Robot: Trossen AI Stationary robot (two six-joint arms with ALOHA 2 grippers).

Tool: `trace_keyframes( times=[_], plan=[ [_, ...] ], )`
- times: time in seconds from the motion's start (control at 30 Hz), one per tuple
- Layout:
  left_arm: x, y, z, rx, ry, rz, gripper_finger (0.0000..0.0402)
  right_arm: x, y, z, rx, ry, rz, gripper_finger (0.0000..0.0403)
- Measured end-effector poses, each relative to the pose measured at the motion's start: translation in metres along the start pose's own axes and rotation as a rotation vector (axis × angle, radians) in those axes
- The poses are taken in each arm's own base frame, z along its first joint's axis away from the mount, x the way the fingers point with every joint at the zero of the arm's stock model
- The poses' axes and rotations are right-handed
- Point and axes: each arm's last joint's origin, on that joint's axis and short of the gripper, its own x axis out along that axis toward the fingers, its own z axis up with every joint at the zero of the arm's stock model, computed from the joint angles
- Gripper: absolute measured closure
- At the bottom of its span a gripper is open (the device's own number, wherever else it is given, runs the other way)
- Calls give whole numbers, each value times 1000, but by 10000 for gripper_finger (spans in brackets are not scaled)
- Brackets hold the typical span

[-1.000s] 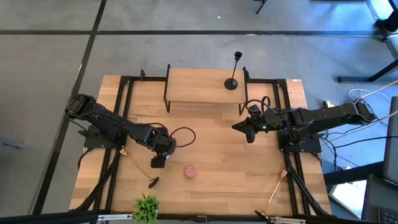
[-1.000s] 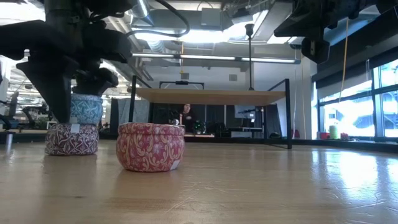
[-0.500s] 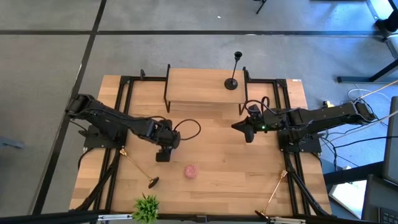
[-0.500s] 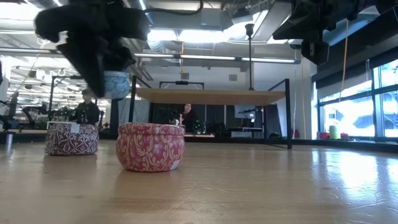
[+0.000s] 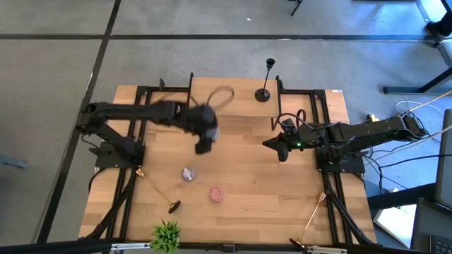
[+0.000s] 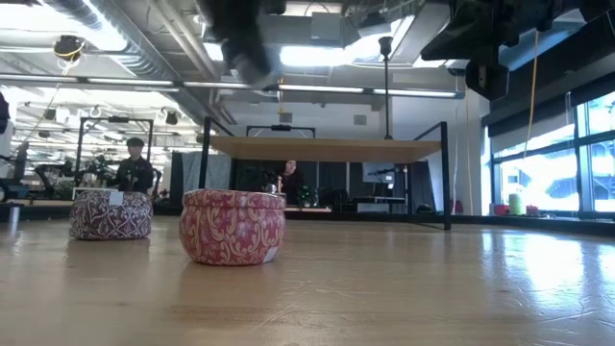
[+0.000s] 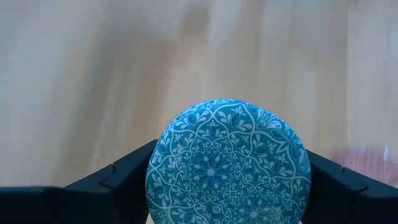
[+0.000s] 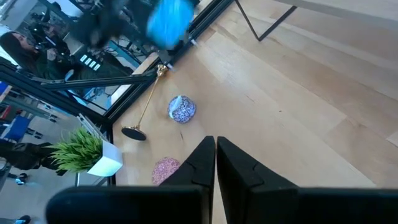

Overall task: Pick & Place candle stick holders
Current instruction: Put the blue scented candle on the shelf

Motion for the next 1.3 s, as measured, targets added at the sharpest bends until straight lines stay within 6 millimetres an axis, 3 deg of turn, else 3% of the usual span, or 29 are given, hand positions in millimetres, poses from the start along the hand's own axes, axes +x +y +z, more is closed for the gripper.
trace_keyframes(
  times=[0.17, 0.27, 0.6, 0.77, 1.03, 1.3],
  plan=[
    [-16, 49, 23, -128, -127, 13, 107, 0, 1, -1, -9, 31, 29, 385],
    [-14, 71, 33, -158, -122, 34, 107, 0, 2, -2, -35, 59, 63, 385],
    [41, 93, 86, -135, -65, -26, 107, -4, 20, -1, -201, 62, 242, 385],
    [58, 111, 111, -143, -74, -12, 107, -14, 26, 1, -320, 86, 252, 385],
    [87, 143, 114, -176, -4, 4, 107, -53, 13, 5, -361, 109, 150, 385],
    [99, 161, 107, -138, 42, 44, 107, -56, 9, 4, -371, 103, 106, 385]
  ],
)
